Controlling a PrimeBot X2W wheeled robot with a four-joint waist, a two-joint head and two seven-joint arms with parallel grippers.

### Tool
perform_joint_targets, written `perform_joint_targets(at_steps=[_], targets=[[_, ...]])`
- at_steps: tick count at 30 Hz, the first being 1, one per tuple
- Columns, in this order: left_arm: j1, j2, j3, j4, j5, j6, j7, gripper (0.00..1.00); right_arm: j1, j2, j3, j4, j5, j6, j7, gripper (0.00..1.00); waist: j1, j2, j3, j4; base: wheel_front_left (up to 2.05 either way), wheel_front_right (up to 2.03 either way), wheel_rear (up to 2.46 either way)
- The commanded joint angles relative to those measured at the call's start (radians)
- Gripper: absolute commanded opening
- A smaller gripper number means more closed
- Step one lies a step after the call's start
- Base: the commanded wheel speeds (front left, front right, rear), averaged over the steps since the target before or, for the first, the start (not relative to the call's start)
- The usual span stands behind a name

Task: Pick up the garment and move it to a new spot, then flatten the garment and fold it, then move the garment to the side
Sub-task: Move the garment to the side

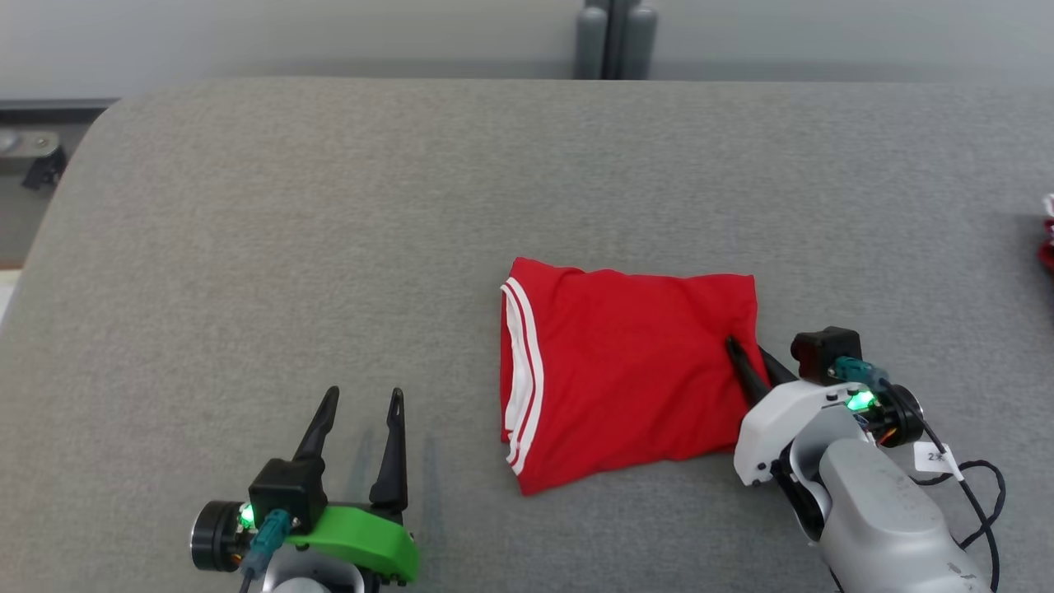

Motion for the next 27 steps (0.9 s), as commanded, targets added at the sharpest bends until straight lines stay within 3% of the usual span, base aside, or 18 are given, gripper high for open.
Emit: perform_joint_targets(at_steps=[1,10,16,22,27], targets=[[-0.018,0.004,-0.001,-0.005,0.004,-0.002,0.0,1.0,0.019,-0.011,-0.004,-0.009,0.002,-0.004,0.0,0.0,0.0,0.0,-0.031,-0.138,0.0,0.0,0.0],[-0.045,0.004,-0.032,-0.012,0.007,-0.015,0.0,1.0,0.056,-0.009,-0.015,-0.062,-0.009,-0.003,0.0,0.0,0.0,0.0,-0.03,-0.408,0.0,0.0,0.0],[-0.065,0.005,-0.05,-0.027,-0.006,-0.004,0.0,1.0,0.081,-0.008,-0.022,-0.092,-0.005,-0.003,0.0,0.0,0.0,0.0,-0.018,-0.534,0.0,0.0,0.0],[-0.069,0.005,-0.063,-0.02,0.012,-0.009,0.0,1.0,0.095,-0.008,-0.034,-0.12,0.001,-0.003,0.0,0.0,0.0,0.0,-0.002,-0.622,0.0,0.0,0.0],[-0.086,0.005,-0.066,0.003,0.026,-0.029,0.0,1.0,0.11,-0.006,-0.076,-0.151,-0.01,-0.003,0.0,0.0,0.0,0.0,0.022,-0.632,0.0,0.0,0.0]])
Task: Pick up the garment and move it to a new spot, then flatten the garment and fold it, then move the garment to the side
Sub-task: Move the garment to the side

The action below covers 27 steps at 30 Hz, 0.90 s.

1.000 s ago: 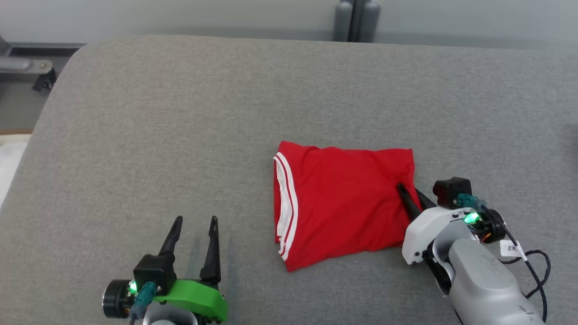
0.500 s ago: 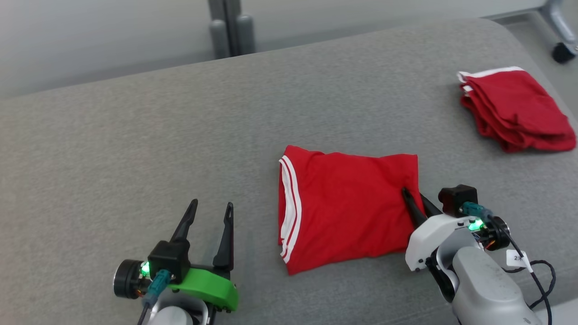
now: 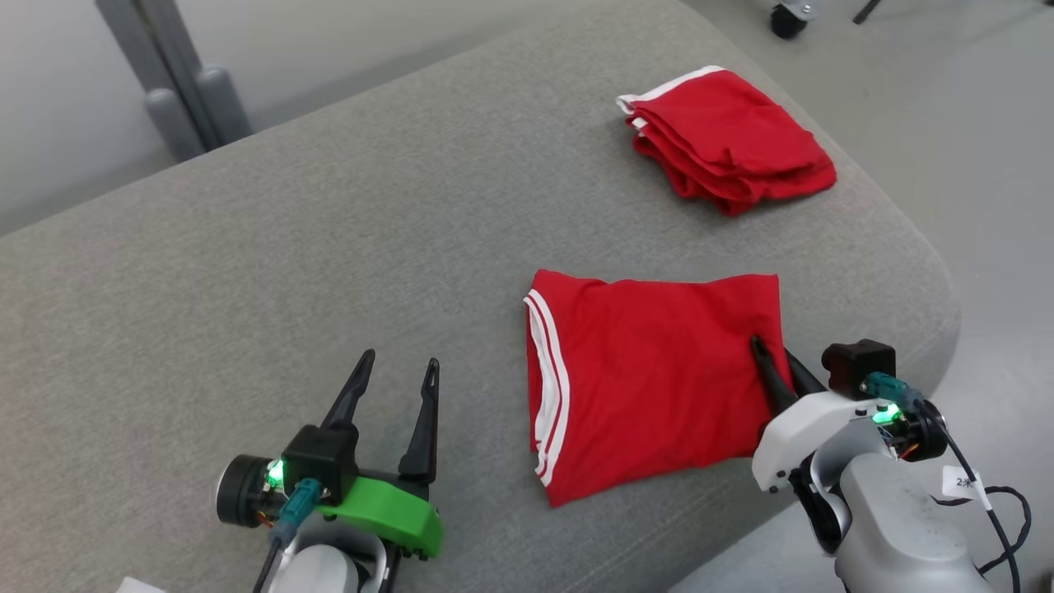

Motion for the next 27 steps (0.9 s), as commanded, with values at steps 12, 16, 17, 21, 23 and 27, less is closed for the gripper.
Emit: perform_joint_targets(at_steps=[12,16,17,21,23,27], targets=[[-0.006,0.007,0.038,0.009,0.03,-0.012,0.0,1.0,-0.078,-0.001,0.023,-0.036,-0.049,-0.002,0.0,0.0,0.0,-0.0001,0.067,-0.028,0.0,0.0,0.0],[-0.022,0.007,0.058,0.01,0.056,-0.022,0.0,1.0,-0.202,-0.01,0.021,-0.023,-0.091,-0.002,0.001,0.0,0.0,-0.0001,0.105,0.004,0.0,0.0,0.0],[-0.025,0.007,0.063,0.011,0.06,-0.026,0.0,1.0,-0.234,-0.017,0.02,-0.018,-0.099,-0.002,0.005,0.0,0.0,-0.0001,0.114,0.01,0.0,0.0,0.0],[-0.037,0.007,0.079,0.016,0.081,-0.038,0.0,1.0,-0.376,-0.059,0.018,0.004,-0.134,-0.002,0.036,0.0,0.0,-0.0001,0.148,0.043,0.0,0.0,0.0],[-0.045,0.007,0.083,0.018,0.087,-0.043,0.0,1.0,-0.439,-0.095,0.009,0.019,-0.151,-0.002,0.048,0.0,0.0,-0.0001,0.165,0.06,0.0,0.0,0.0],[-0.062,0.007,0.085,0.016,0.099,-0.052,0.0,1.0,-0.546,-0.173,-0.024,0.066,-0.183,-0.002,0.071,0.0,0.0,-0.0001,0.203,0.095,0.0,0.0,0.0]])
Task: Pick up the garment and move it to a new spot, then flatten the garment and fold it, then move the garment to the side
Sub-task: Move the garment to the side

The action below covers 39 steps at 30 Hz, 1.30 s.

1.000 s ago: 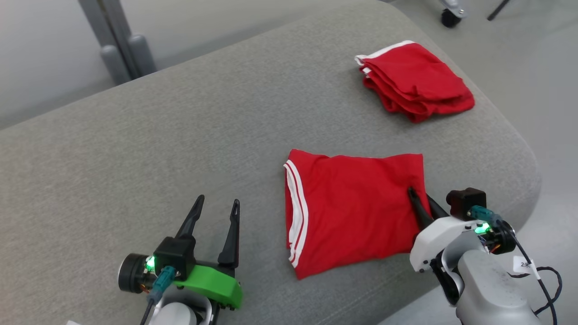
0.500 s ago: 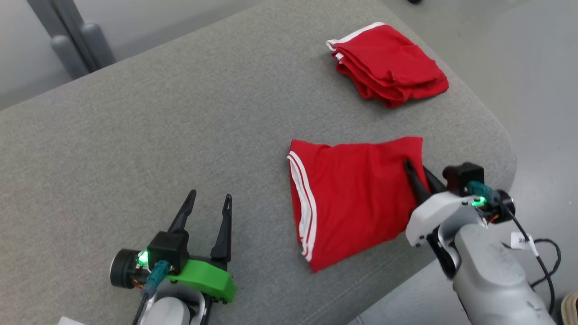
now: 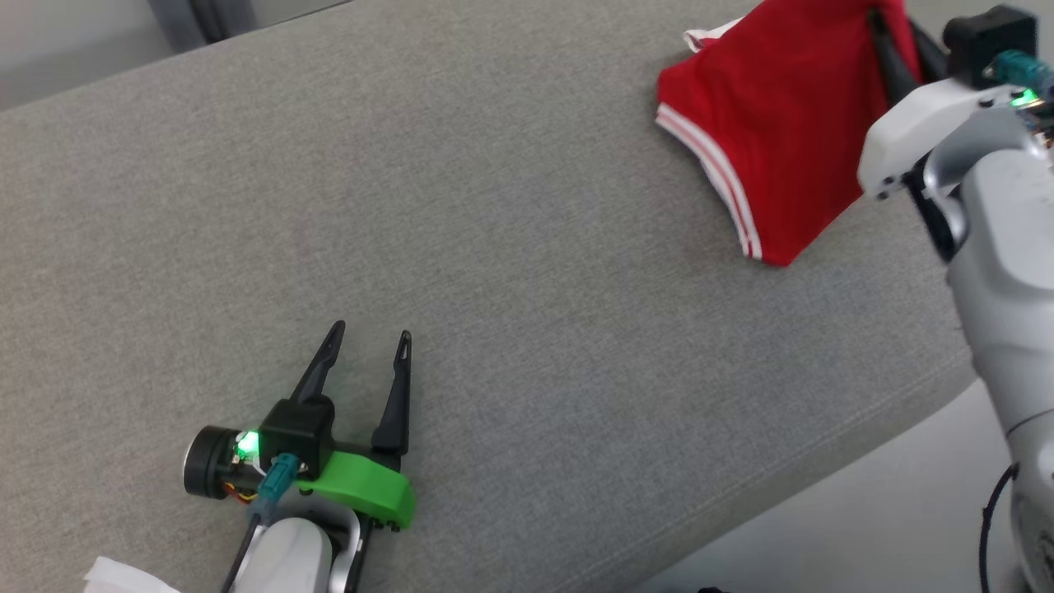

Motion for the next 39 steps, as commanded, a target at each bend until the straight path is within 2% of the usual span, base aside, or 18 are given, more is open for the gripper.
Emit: perform_joint_targets(at_steps=[1,6,7,8,9,11,15,18,21,27,34,39], targets=[[-0.022,0.007,0.007,-0.001,0.014,-0.007,0.0,1.0,-0.035,-0.026,-0.027,0.018,-0.009,-0.002,0.004,0.0,0.0,-0.0001,0.051,0.047,0.0,0.0,0.0],[-0.055,0.007,0.01,0.002,0.023,-0.013,0.0,1.0,-0.1,-0.117,-0.161,0.099,-0.08,-0.002,0.015,0.0,0.0,-0.0001,0.099,0.089,0.0,0.0,0.0],[-0.061,0.007,0.01,0.001,0.026,-0.015,0.0,1.0,-0.108,-0.137,-0.188,0.112,-0.115,-0.002,0.016,0.2,0.0,-0.0001,0.108,0.097,0.0,0.0,0.0],[-0.065,0.007,0.01,0.001,0.026,-0.016,0.0,1.0,-0.11,-0.147,-0.211,0.119,-0.137,-0.002,0.016,0.58,0.0,-0.0001,0.114,0.102,0.0,0.0,0.0],[-0.07,0.007,0.011,0.001,0.027,-0.016,0.0,1.0,-0.109,-0.157,-0.247,0.129,-0.163,-0.002,0.018,1.0,0.0,-0.0001,0.121,0.109,0.0,0.0,0.0],[-0.079,0.007,0.018,0.001,0.03,-0.016,0.0,1.0,-0.102,-0.169,-0.311,0.131,-0.21,-0.002,0.004,1.0,0.0,-0.0001,0.131,0.119,0.0,0.0,0.0],[-0.083,0.011,0.037,-0.002,0.033,-0.019,0.0,1.0,-0.071,-0.15,-0.437,0.115,-0.293,-0.002,-0.026,1.0,0.0,-0.0001,0.137,0.129,0.0,0.0,0.0],[-0.079,0.014,0.053,-0.004,0.036,-0.02,0.0,1.0,-0.053,-0.103,-0.497,0.076,-0.335,-0.002,-0.056,1.0,0.0,-0.0001,0.129,0.131,0.0,0.0,0.0],[-0.067,0.013,0.065,-0.004,0.037,-0.021,0.0,1.0,-0.04,-0.042,-0.531,0.036,-0.315,-0.002,-0.07,1.0,0.0,-0.0001,0.113,0.131,0.0,0.0,0.0],[-0.054,0.01,0.081,-0.009,0.037,-0.016,0.0,1.0,0.023,0.06,-0.428,-0.14,-0.206,-0.002,-0.072,1.0,0.0,-0.0001,0.066,0.138,0.0,0.0,0.0],[-0.039,0.006,0.109,-0.012,0.015,0.008,0.0,1.0,0.162,0.122,-0.263,-0.314,-0.058,-0.002,-0.073,1.0,0.0,-0.0001,-0.002,0.173,0.0,0.0,0.0],[-0.017,0.006,0.126,-0.012,-0.008,0.031,0.0,1.0,0.273,0.151,-0.191,-0.372,0.032,-0.002,-0.073,1.0,0.0,-0.0001,-0.053,0.213,0.0,0.0,0.0]])
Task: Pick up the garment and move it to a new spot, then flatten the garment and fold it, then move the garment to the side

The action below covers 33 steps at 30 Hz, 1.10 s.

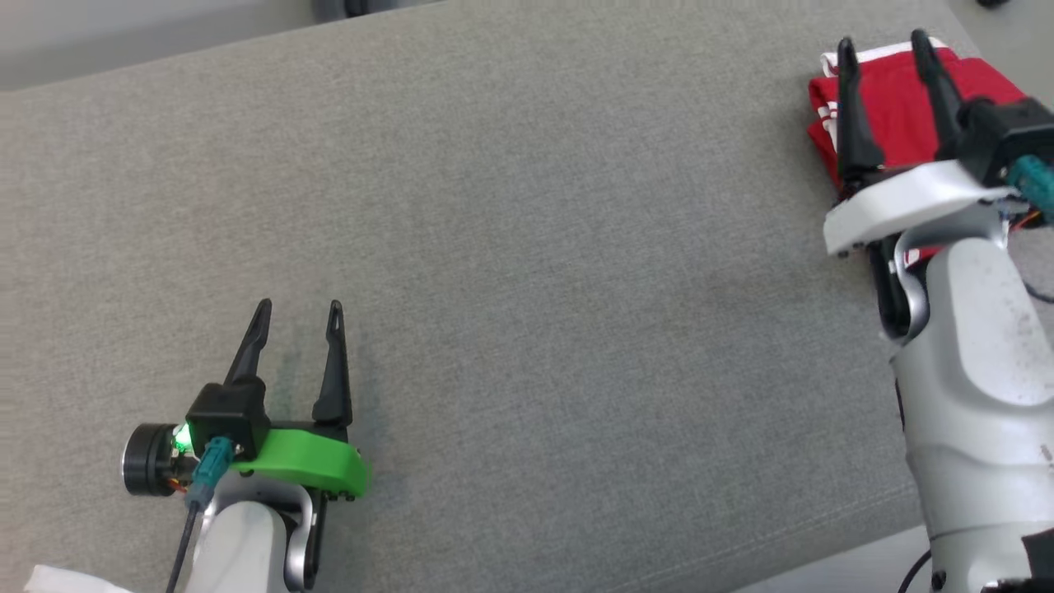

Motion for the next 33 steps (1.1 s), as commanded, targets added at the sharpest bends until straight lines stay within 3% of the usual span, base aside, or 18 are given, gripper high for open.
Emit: perform_joint_targets(at_steps=[1,19,33], targets=[[0.02,0.004,0.008,0.0,-0.006,0.009,0.0,1.0,0.046,0.003,0.006,-0.009,0.026,-0.002,-0.004,1.0,-0.0001,0.0,-0.05,0.044,0.0,0.0,0.0],[0.169,0.003,0.061,-0.001,-0.036,0.06,0.001,1.0,0.375,0.013,0.109,0.006,0.113,-0.002,-0.004,1.0,-0.0001,0.0,-0.212,0.166,0.0,0.0,0.0],[0.277,0.003,0.074,-0.032,-0.075,0.047,0.001,1.0,0.493,0.014,0.137,-0.011,0.152,-0.002,-0.004,1.0,-0.0001,0.0,-0.299,0.193,0.0,0.0,0.0]])
